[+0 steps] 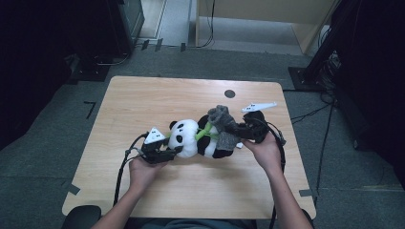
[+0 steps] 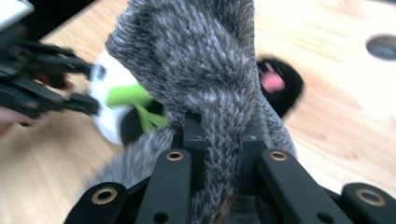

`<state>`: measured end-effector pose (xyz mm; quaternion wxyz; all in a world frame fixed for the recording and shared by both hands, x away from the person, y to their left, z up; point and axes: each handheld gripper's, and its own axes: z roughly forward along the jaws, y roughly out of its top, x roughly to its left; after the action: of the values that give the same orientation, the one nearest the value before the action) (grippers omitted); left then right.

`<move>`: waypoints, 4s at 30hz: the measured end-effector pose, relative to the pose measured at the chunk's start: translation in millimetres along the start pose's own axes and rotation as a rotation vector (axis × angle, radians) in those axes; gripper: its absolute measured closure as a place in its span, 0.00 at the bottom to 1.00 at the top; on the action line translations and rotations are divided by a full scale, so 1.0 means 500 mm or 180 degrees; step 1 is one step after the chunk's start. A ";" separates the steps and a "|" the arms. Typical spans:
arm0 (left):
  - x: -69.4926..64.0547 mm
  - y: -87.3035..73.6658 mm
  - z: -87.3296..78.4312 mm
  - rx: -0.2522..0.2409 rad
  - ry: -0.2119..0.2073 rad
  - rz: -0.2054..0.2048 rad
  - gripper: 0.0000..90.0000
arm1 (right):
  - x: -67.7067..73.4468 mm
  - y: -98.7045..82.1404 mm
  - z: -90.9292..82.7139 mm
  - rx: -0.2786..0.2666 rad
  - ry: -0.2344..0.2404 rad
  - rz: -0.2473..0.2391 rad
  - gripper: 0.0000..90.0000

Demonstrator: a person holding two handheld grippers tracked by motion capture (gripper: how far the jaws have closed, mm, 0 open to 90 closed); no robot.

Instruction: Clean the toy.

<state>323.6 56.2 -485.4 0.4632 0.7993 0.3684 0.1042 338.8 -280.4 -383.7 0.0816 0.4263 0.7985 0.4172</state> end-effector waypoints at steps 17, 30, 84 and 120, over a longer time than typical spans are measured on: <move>-0.003 0.014 -0.004 0.0042 -0.0006 -0.0056 0.53 | 0.165 0.031 0.112 0.0226 0.0484 -0.0468 0.90; 0.005 0.012 -0.004 0.0059 -0.0068 -0.0207 0.53 | 0.177 -0.037 0.182 0.0180 0.0358 -0.0687 0.89; 0.004 0.020 0.005 0.0148 -0.0063 -0.0087 0.55 | 0.057 -0.170 -0.012 0.0025 -0.0134 -0.0276 0.89; 0.000 0.017 0.006 0.0165 -0.0051 -0.0084 0.55 | 0.173 -0.042 0.178 -0.0010 0.0101 -0.0699 0.90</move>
<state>329.3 51.9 -480.2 0.4467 0.8069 0.3777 0.0821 315.4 -168.7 -436.6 0.1149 0.3294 0.8410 0.4136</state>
